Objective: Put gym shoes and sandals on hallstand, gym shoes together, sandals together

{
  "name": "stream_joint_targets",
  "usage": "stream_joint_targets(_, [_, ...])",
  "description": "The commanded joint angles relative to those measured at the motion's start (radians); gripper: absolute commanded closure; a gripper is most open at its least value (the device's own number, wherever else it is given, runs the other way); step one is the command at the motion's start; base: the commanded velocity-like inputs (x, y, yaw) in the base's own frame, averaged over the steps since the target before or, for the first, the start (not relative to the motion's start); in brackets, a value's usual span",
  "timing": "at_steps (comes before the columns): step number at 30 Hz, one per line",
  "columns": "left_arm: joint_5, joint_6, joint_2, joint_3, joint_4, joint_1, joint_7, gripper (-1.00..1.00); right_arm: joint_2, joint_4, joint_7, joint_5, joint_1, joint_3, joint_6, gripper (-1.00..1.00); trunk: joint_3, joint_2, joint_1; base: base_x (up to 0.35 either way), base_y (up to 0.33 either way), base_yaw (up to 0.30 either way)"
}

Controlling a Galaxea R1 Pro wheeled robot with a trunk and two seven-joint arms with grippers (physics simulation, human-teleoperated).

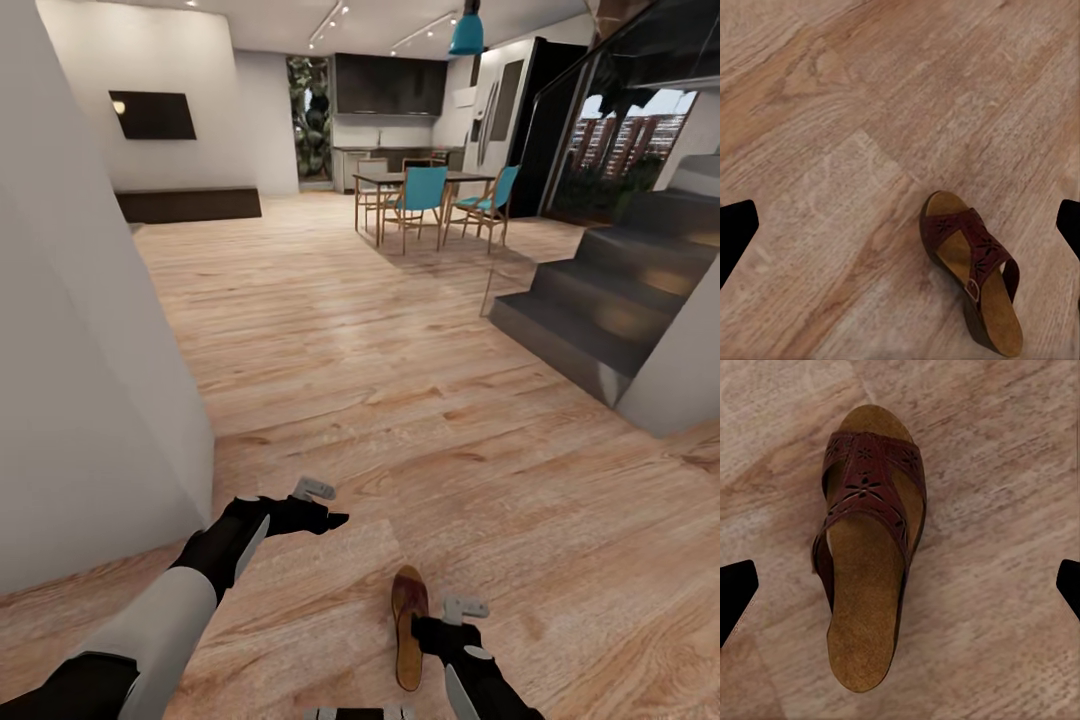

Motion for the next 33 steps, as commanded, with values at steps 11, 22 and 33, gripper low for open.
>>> stream_joint_targets(11, [-0.009, 0.003, 0.001, 0.002, -0.002, -0.001, -0.005, -1.00, 0.000, -0.077, -0.003, -0.008, 0.000, 0.001, 0.006, -1.00, -0.053, -0.003, 0.004, 0.000, 0.000, 0.000])
stream_joint_targets(22, [-0.008, 0.004, -0.001, 0.002, -0.002, -0.004, -0.007, -1.00, -0.002, -0.081, -0.003, -0.007, 0.000, 0.004, 0.006, -1.00, -0.058, -0.003, 0.004, 0.000, 0.000, 0.000])
stream_joint_targets(33, [-0.006, 0.028, -0.009, 0.001, -0.048, -0.019, -0.029, -1.00, -0.003, -0.080, -0.003, -0.005, 0.000, 0.006, 0.006, -1.00, -0.115, -0.005, 0.009, 0.000, 0.000, 0.000])
